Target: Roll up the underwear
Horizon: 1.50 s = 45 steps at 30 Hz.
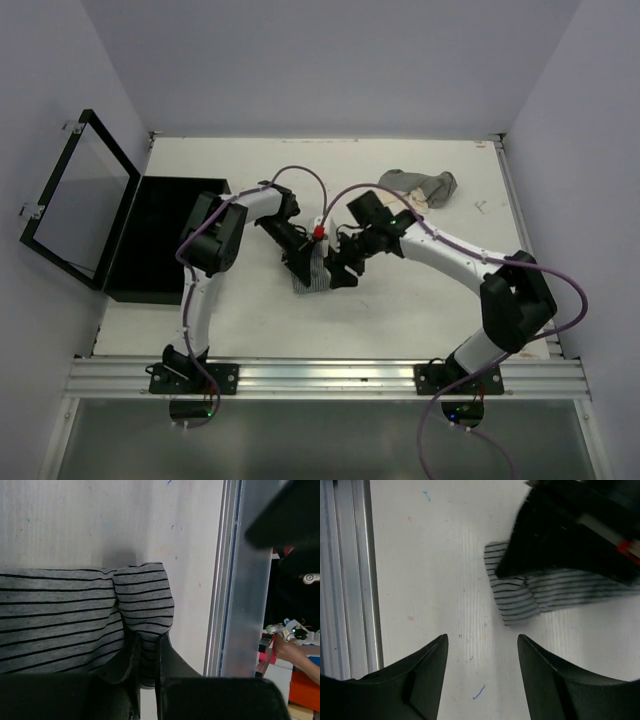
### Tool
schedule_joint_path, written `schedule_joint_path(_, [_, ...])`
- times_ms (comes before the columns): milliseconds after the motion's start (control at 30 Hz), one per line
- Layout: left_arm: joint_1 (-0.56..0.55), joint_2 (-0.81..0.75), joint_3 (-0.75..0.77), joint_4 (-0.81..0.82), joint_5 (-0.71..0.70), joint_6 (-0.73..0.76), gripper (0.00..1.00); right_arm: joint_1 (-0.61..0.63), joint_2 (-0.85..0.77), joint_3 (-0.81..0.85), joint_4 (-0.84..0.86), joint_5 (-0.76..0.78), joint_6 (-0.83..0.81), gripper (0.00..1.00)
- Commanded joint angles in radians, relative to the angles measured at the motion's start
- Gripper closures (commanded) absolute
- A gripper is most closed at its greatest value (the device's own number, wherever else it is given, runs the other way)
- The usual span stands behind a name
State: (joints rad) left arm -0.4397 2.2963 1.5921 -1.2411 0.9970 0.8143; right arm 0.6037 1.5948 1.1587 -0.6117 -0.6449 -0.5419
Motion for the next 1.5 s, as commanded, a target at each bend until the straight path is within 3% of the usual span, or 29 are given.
schedule_joint_path(0, [0.010, 0.133, -0.006, 0.114, -0.307, 0.108, 0.92, 0.112, -0.026, -0.077, 0.244, 0.106, -0.053, 0.38])
schedule_joint_path(167, [0.012, 0.149, 0.012, 0.112, -0.310, 0.114, 0.89, 0.220, 0.059, -0.137, 0.418, 0.223, -0.082, 0.35])
schedule_joint_path(300, [0.013, 0.147, 0.003, 0.117, -0.322, 0.118, 0.89, 0.231, 0.109, -0.168, 0.558, 0.260, -0.089, 0.35])
schedule_joint_path(500, [0.021, 0.147, -0.014, 0.124, -0.324, 0.125, 0.87, 0.245, 0.160, -0.212, 0.584, 0.249, -0.183, 0.37])
schedule_joint_path(567, [0.024, 0.141, -0.014, 0.130, -0.317, 0.118, 0.86, 0.252, 0.186, -0.217, 0.577, 0.249, -0.199, 0.51])
schedule_joint_path(600, [0.025, 0.138, -0.014, 0.131, -0.314, 0.118, 0.86, 0.254, 0.195, -0.214, 0.570, 0.243, -0.208, 0.66])
schedule_joint_path(667, [0.027, 0.117, -0.015, 0.138, -0.299, 0.118, 0.86, 0.254, 0.211, -0.212, 0.563, 0.231, -0.211, 0.78])
schedule_joint_path(700, [0.029, 0.103, -0.021, 0.144, -0.294, 0.120, 0.86, 0.254, 0.218, -0.203, 0.520, 0.212, -0.222, 0.84])
schedule_joint_path(733, [0.032, 0.068, -0.027, 0.153, -0.290, 0.117, 0.81, 0.254, 0.229, -0.177, 0.495, 0.211, -0.217, 0.98])
schedule_joint_path(767, [0.033, 0.045, -0.032, 0.176, -0.279, 0.115, 0.78, 0.254, 0.253, -0.162, 0.471, 0.203, -0.211, 1.00])
schedule_joint_path(1000, [0.131, -0.221, -0.015, 0.287, -0.196, 0.063, 0.64, 0.254, 0.309, -0.016, 0.190, 0.107, -0.142, 1.00])
schedule_joint_path(1167, [0.292, -0.449, -0.050, 0.484, -0.165, -0.041, 0.59, 0.248, 0.402, 0.143, -0.017, 0.038, -0.028, 1.00])
schedule_joint_path(1333, [0.392, -0.714, -0.305, 0.701, -0.187, -0.130, 0.58, 0.215, 0.550, 0.281, -0.124, -0.114, 0.042, 1.00])
schedule_joint_path(1467, [0.395, -0.926, -0.571, 0.789, -0.221, -0.006, 0.57, 0.177, 0.706, 0.422, -0.236, -0.273, 0.097, 1.00])
